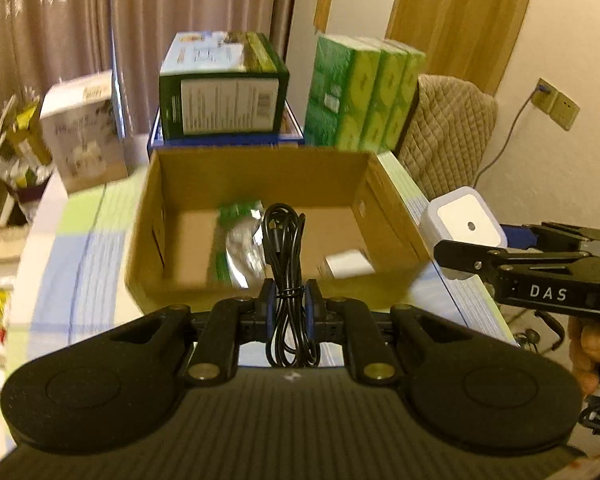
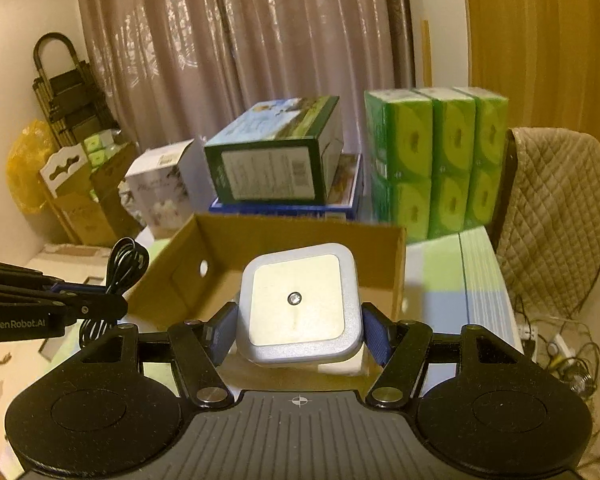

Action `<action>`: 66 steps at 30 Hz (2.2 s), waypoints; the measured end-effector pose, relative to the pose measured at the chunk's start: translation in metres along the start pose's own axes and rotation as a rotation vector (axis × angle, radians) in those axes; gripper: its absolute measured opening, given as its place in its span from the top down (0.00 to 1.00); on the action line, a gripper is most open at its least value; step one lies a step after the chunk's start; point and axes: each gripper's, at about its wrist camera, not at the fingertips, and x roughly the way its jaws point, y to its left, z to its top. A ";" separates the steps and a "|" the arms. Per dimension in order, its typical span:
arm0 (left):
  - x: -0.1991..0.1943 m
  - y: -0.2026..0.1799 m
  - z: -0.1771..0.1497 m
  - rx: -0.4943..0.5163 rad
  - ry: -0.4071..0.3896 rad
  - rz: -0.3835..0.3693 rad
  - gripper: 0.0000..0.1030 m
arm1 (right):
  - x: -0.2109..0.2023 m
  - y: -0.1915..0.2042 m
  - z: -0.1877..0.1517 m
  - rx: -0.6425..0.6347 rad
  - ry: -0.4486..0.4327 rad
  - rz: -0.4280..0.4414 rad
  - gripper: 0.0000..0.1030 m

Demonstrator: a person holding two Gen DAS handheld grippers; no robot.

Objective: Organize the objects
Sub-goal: 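Carry cable and night light into the cardboard box, opening the left tool on the cable, then lower the night light into the cardboard box and open the right tool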

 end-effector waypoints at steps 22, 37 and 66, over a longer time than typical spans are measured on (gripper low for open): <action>0.104 0.019 0.046 0.037 0.088 0.011 0.89 | 0.108 -0.030 -0.001 0.073 0.147 -0.006 0.40; 0.112 0.034 0.039 0.009 0.085 0.061 0.46 | 0.113 -0.032 -0.006 0.095 0.159 -0.002 0.40; 0.087 0.036 0.016 -0.012 0.040 0.073 0.12 | 0.074 -0.049 -0.013 0.159 0.060 0.004 0.30</action>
